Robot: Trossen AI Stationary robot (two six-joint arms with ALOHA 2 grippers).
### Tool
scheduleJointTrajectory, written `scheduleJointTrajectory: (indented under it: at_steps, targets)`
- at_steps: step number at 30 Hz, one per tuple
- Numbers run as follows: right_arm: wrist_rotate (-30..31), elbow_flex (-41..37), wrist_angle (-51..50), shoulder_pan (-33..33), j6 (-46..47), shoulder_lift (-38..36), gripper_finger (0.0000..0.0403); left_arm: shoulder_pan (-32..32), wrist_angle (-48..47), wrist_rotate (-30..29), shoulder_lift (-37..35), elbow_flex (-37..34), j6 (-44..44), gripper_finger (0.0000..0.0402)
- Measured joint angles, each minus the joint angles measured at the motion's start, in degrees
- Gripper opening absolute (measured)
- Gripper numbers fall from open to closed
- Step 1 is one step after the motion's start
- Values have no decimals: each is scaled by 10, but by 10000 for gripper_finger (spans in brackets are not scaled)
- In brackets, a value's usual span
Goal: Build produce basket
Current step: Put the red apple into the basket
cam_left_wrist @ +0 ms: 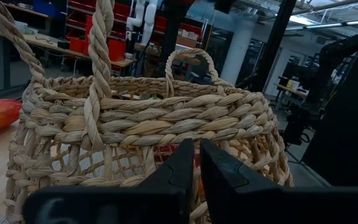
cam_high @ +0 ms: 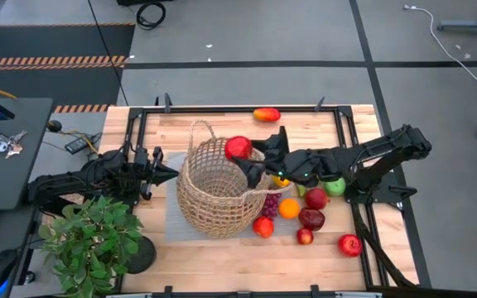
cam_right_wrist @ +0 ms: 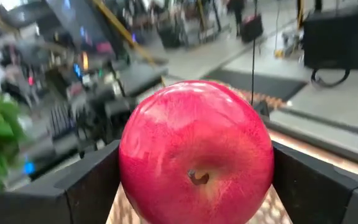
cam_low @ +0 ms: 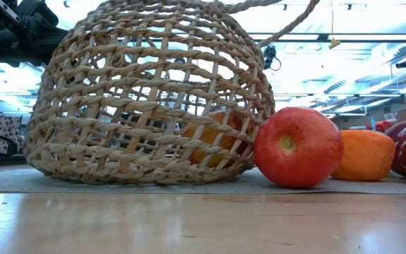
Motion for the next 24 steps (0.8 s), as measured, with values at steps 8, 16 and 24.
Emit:
scheduleJointTrajectory:
  at_steps: [8, 16, 24]
  targets:
    - [-64, 0, -57, -15, -2, 19, 379, 0, 0, 0, 0, 0, 0, 28]
    - [-80, 65, -121, -16, -22, 88, 379, 0, 0, 0, 0, 0, 0, 35]
    - [-155, 214, -214, -19, -79, 159, 379, 0, 0, 0, 0, 0, 0, 28]
